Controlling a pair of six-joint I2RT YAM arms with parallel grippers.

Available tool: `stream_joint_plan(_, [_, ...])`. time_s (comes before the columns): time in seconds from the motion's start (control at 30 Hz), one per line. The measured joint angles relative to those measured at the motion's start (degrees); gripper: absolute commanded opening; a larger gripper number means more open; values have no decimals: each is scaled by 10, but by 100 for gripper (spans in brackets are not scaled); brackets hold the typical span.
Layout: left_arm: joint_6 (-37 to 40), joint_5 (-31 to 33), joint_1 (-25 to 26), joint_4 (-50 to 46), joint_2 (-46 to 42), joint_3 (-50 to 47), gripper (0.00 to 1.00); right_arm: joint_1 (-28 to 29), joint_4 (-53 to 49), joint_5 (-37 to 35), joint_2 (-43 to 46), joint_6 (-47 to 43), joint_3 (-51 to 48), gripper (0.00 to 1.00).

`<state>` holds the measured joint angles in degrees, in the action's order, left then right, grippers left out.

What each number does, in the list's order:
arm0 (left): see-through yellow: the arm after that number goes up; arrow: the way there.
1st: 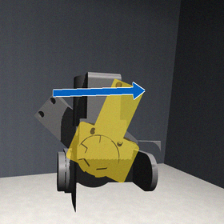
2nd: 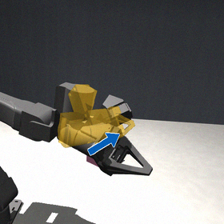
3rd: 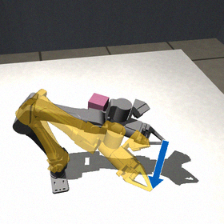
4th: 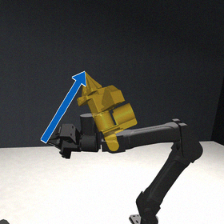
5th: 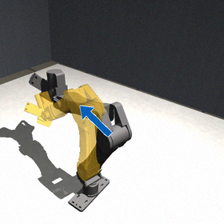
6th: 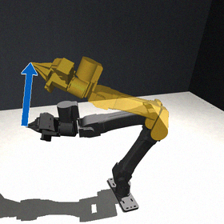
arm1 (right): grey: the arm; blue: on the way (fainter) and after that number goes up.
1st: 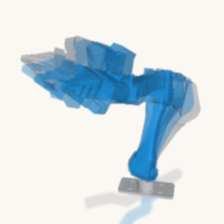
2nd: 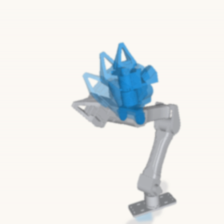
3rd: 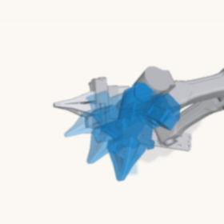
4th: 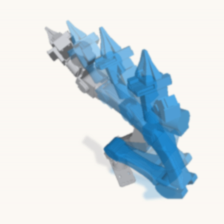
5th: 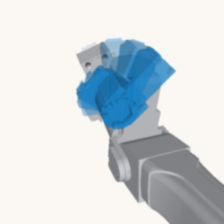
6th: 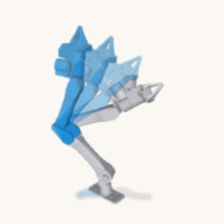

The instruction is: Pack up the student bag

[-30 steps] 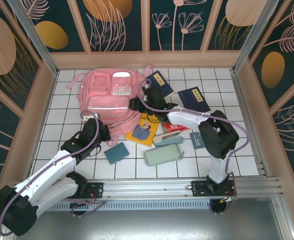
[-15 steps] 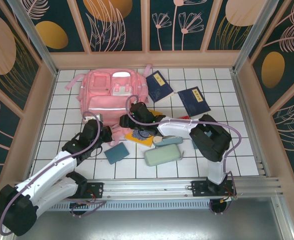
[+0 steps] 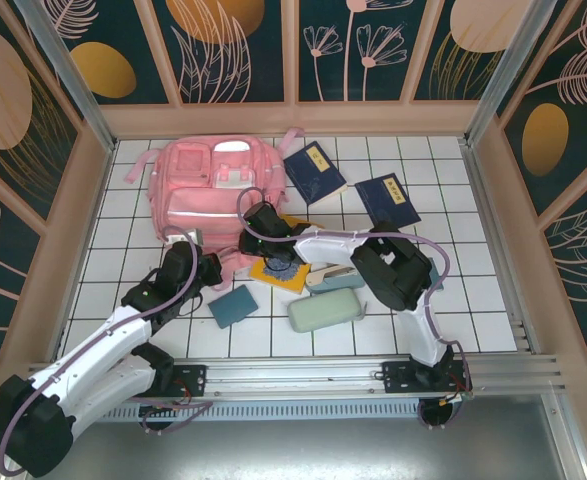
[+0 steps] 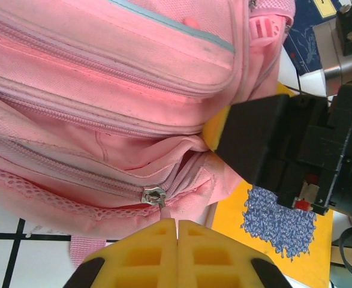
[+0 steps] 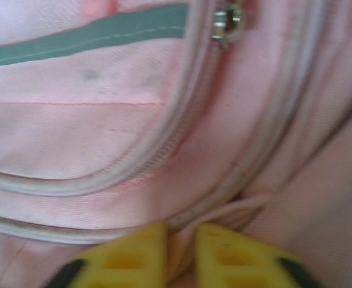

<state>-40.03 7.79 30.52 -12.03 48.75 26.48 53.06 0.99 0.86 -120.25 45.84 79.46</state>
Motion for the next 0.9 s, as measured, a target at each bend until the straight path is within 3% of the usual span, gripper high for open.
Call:
stream_joint_plan(0.3, [-4, 22, 2, -17, -25, -1, 0, -25, 4, 2, 14, -40, -9, 0])
stream_joint_plan(0.73, [-22, 76, 6, -50, -46, 0, 0, -169, 1, -25, 25, -151, -2, 0])
stream_joint_plan(0.9, [-2, 18, 6, 13, -6, -2, 23, -162, 0, -24, 30, -171, -1, 0])
